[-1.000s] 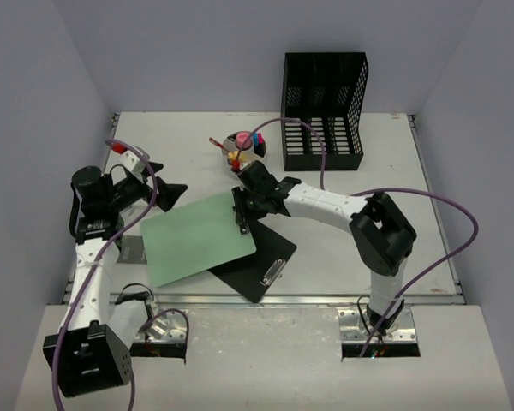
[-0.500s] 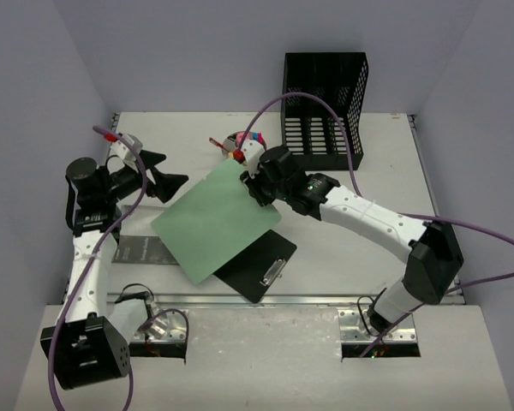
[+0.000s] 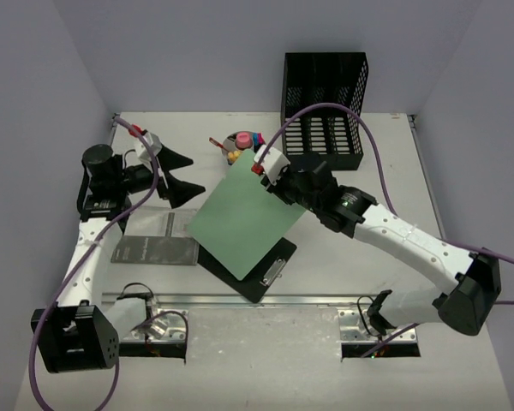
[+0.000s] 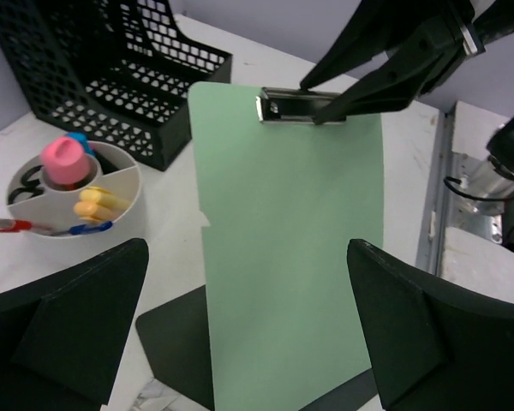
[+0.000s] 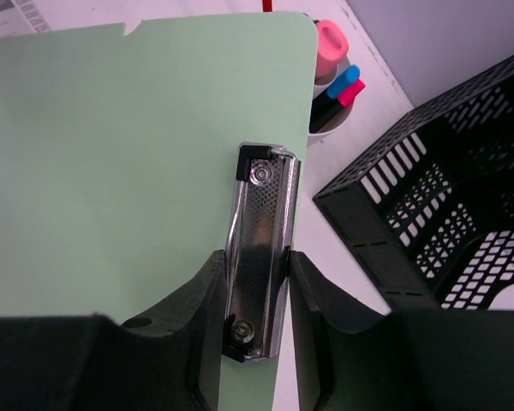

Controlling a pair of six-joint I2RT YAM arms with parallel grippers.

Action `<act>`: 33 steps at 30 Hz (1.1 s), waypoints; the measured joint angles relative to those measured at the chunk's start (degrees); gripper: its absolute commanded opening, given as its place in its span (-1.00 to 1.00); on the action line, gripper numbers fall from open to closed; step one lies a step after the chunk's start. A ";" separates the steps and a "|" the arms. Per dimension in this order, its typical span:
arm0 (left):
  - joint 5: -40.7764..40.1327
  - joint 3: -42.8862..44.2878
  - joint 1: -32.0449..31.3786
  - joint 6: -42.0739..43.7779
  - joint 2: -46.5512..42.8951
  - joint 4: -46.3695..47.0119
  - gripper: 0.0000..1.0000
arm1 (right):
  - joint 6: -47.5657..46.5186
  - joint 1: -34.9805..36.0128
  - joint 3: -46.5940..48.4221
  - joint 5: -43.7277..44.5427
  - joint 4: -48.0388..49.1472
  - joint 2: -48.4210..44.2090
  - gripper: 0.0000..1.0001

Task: Organize the desk

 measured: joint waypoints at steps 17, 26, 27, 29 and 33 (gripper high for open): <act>3.02 0.83 -7.98 2.97 9.70 -1.60 0.96 | -6.58 0.35 -4.79 -11.96 5.22 -9.07 -0.97; 6.25 2.99 -17.66 2.29 12.72 -1.16 0.69 | -9.35 2.67 -6.47 -15.80 6.93 -9.66 -0.97; 6.43 3.28 -18.47 2.05 13.27 -1.07 0.47 | -9.64 3.02 -6.73 -16.09 7.04 -9.84 -0.98; 6.67 3.63 -19.43 1.51 14.32 -0.87 0.09 | -10.03 3.48 -7.17 -16.57 7.80 -10.16 -0.98; 7.39 3.89 -20.06 0.37 15.93 -0.90 -0.57 | -10.99 4.24 -8.00 -17.46 9.68 -11.47 -0.97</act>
